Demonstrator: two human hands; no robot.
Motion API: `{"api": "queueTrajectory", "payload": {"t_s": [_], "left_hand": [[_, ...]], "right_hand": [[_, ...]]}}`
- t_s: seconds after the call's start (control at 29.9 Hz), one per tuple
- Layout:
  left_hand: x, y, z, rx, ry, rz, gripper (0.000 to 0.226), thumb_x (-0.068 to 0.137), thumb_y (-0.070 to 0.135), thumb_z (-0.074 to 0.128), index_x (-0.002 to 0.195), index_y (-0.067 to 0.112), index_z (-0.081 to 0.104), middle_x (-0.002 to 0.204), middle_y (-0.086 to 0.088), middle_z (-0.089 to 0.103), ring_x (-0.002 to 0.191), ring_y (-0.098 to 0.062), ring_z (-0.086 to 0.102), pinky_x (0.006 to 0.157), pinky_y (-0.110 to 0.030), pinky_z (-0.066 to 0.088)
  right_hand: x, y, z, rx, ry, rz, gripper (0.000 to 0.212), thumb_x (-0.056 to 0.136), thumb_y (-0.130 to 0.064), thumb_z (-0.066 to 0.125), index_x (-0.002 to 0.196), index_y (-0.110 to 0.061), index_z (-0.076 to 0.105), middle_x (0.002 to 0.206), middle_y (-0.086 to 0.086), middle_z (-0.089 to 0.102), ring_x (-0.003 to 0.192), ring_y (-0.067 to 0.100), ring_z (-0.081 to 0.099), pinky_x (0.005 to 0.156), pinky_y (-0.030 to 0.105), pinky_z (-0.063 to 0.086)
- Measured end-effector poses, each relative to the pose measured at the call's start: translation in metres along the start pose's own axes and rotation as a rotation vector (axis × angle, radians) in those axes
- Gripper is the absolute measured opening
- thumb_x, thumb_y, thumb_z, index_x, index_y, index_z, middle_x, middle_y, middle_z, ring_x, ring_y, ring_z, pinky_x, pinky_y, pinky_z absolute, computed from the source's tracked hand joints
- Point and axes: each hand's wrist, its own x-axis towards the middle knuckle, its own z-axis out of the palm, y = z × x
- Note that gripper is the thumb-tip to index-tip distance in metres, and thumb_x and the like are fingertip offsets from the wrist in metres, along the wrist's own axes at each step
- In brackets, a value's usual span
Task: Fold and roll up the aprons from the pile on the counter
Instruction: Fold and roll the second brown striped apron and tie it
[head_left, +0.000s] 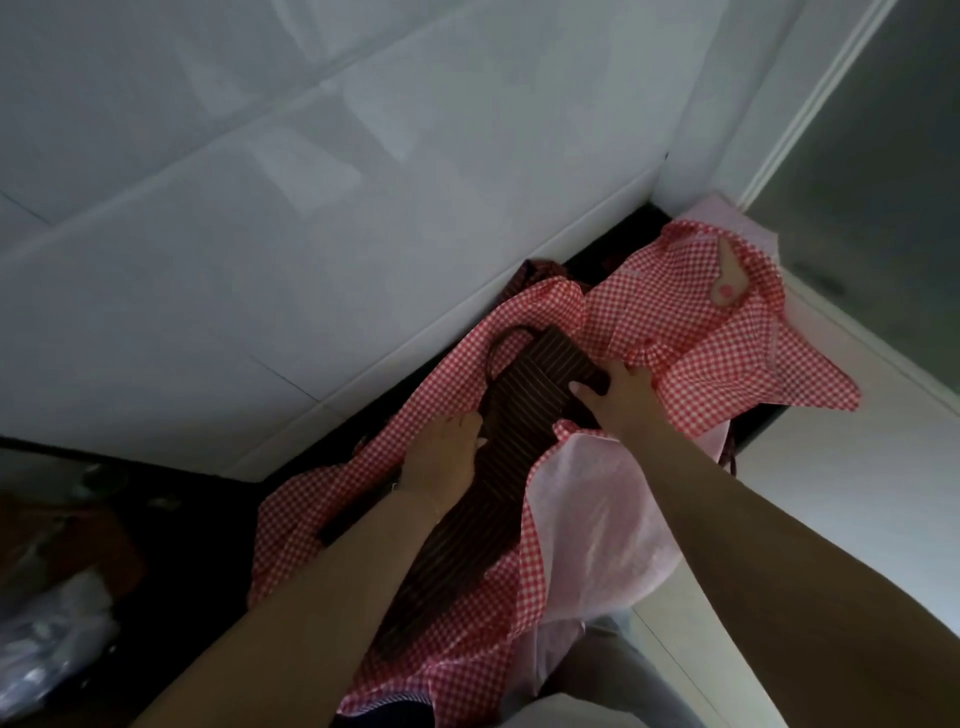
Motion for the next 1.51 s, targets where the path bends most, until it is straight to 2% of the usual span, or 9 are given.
{"api": "queueTrajectory", "payload": {"t_s": [0.27, 0.5, 0.64, 0.87, 1.1, 1.24, 1.34, 1.41, 1.51], "left_hand": [[0.027, -0.007, -0.009, -0.341, -0.052, -0.420, 0.029, 0.097, 0.032, 0.052, 0.116, 0.011, 0.058, 0.104, 0.004, 0.056, 0.096, -0.014, 0.054, 0.083, -0.025, 0.042], [0.024, -0.013, -0.004, -0.327, -0.293, -0.487, 0.070, 0.085, 0.051, 0.063, 0.140, 0.014, 0.038, 0.138, -0.005, 0.048, 0.121, -0.020, 0.049, 0.104, -0.034, 0.039], [0.023, -0.011, -0.011, -0.401, -0.299, -0.442, 0.080, 0.075, 0.047, 0.076, 0.140, 0.017, 0.040, 0.140, -0.002, 0.047, 0.122, -0.015, 0.047, 0.107, -0.032, 0.037], [0.030, -0.006, -0.027, -0.507, -0.452, -0.294, 0.107, 0.056, 0.072, 0.074, 0.146, 0.035, 0.029, 0.148, 0.011, 0.036, 0.132, -0.006, 0.039, 0.114, -0.030, 0.027], [0.047, 0.029, -0.033, -0.647, -0.434, -0.220, 0.063, 0.073, 0.030, 0.082, 0.119, 0.049, 0.043, 0.122, 0.026, 0.052, 0.108, 0.017, 0.047, 0.102, -0.018, 0.035], [0.051, 0.038, -0.030, -0.604, -0.540, -0.225, 0.060, 0.076, 0.043, 0.077, 0.129, 0.032, 0.053, 0.127, 0.016, 0.055, 0.113, 0.002, 0.053, 0.105, -0.026, 0.037], [0.047, 0.032, -0.023, -0.522, -0.700, -0.243, 0.064, 0.087, 0.047, 0.063, 0.143, 0.026, 0.040, 0.138, 0.015, 0.044, 0.125, -0.007, 0.046, 0.110, -0.027, 0.031], [0.045, 0.030, -0.016, -0.438, -0.634, -0.282, 0.034, 0.098, 0.035, 0.050, 0.129, 0.023, 0.055, 0.131, 0.004, 0.056, 0.116, -0.015, 0.055, 0.103, -0.028, 0.040], [0.040, 0.029, -0.005, -0.303, -0.429, -0.350, 0.028, 0.099, 0.037, 0.043, 0.107, 0.020, 0.064, 0.107, -0.003, 0.065, 0.097, -0.018, 0.061, 0.095, -0.036, 0.047]], "right_hand": [[-0.005, 0.006, -0.015, 0.324, 0.093, -0.142, 0.023, 0.092, -0.035, 0.059, 0.103, -0.017, 0.051, 0.102, 0.003, 0.060, 0.098, 0.026, 0.059, 0.084, 0.036, 0.046], [0.016, 0.019, -0.020, 0.404, -0.142, 0.091, 0.099, 0.058, -0.065, 0.078, 0.134, -0.009, 0.049, 0.136, 0.004, 0.052, 0.128, 0.030, 0.046, 0.112, 0.039, 0.030], [0.006, 0.013, -0.043, 0.627, -0.397, 0.033, 0.050, 0.080, -0.020, 0.075, 0.126, -0.012, 0.059, 0.125, 0.004, 0.061, 0.109, 0.022, 0.057, 0.090, 0.028, 0.043], [-0.032, -0.006, -0.096, 0.704, -0.506, -0.236, 0.040, 0.080, 0.000, 0.070, 0.112, -0.022, 0.063, 0.112, -0.001, 0.069, 0.103, 0.017, 0.066, 0.086, 0.026, 0.053], [-0.070, -0.025, -0.164, 0.483, -0.582, -0.503, 0.044, 0.082, -0.002, 0.069, 0.116, -0.029, 0.061, 0.110, -0.006, 0.066, 0.099, 0.005, 0.064, 0.083, 0.018, 0.053], [-0.066, -0.028, -0.173, 0.491, -0.313, -0.503, 0.027, 0.085, -0.010, 0.069, 0.111, -0.011, 0.067, 0.101, 0.006, 0.068, 0.090, 0.009, 0.066, 0.078, 0.012, 0.050], [-0.033, -0.016, -0.165, 0.479, 0.225, -0.388, 0.026, 0.083, -0.026, 0.072, 0.107, -0.019, 0.066, 0.100, -0.001, 0.062, 0.095, 0.009, 0.061, 0.086, 0.016, 0.045], [-0.010, -0.001, -0.159, 0.529, 0.506, -0.247, 0.041, 0.085, -0.031, 0.070, 0.121, -0.019, 0.056, 0.111, -0.002, 0.056, 0.102, 0.016, 0.055, 0.084, 0.017, 0.037], [0.008, 0.022, -0.141, 0.468, 0.500, 0.066, 0.070, 0.088, -0.039, 0.063, 0.142, -0.011, 0.028, 0.140, 0.015, 0.036, 0.126, 0.032, 0.040, 0.102, 0.036, 0.036]]}}
